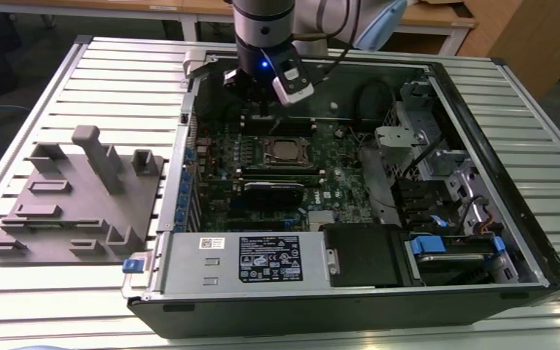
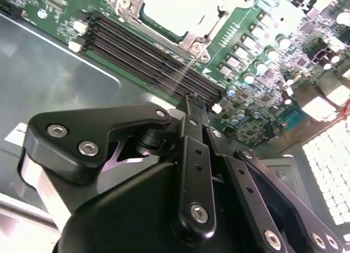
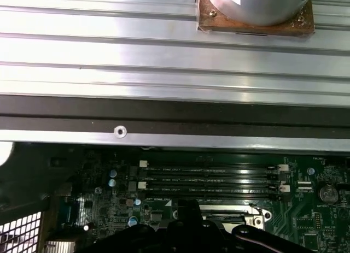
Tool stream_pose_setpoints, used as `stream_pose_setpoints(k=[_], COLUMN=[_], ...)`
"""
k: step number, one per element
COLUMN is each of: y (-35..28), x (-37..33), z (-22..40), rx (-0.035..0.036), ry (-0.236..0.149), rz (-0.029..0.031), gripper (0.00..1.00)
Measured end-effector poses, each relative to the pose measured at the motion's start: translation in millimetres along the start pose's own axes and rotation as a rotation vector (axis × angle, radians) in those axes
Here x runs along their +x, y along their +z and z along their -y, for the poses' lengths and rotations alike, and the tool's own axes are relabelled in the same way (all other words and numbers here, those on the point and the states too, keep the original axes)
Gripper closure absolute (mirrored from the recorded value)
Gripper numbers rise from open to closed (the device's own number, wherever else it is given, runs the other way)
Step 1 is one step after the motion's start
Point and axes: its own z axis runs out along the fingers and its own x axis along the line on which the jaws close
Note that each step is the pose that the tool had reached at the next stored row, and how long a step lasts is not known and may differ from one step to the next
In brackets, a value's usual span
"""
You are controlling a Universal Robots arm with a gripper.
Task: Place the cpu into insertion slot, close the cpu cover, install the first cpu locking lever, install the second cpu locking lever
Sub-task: 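Install the first cpu locking lever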
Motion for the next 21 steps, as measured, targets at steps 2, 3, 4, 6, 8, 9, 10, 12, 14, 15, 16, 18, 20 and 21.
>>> stream_pose_setpoints(k=[2, 3, 4, 6, 8, 9, 10, 12, 14, 15, 16, 18, 20, 21], y=[0.0, 0.0, 0.0, 0.1, 0.4, 0.6, 0.7, 1.1, 1.3, 1.4, 1.5, 2.0, 2.0, 2.1], x=[-0.7, -0.7, -0.8, -0.9, -1.1, -1.5, -1.7, -2.6, -3.5, -4.0, -4.5, -6.0, -6.0, -6.1], z=[0.1, 0.1, 0.0, 0.0, 0.1, 0.1, 0.1, 0.2, 0.1, 0.1, 0.1, 0.0, 0.1, 0.1], rx=[0.0, 0.0, 0.0, 0.0001, 0.0, -0.0001, -0.0001, -0.0002, 0.0, -0.0001, 0.0, 0.0, 0.0002, 0.0002], ry=[0.0, 0.0, 0.0, 0.0, 0.0, 0.0, 0.0, 0.0, 0.0, 0.0, 0.0, 0.0, 0.0, 0.0], rz=[0.0, 0.0, 0.0001, 0.0, 0.0, 0.0001, 0.0001, 0.0002, 0.0001, 0.0001, 0.0, 0.0, -0.0001, -0.0001], gripper=[0.9, 0.9, 0.9, 0.9, 0.9, 0.9, 0.9, 0.9, 0.9, 0.9, 0.9, 0.9, 0.9, 0.9])
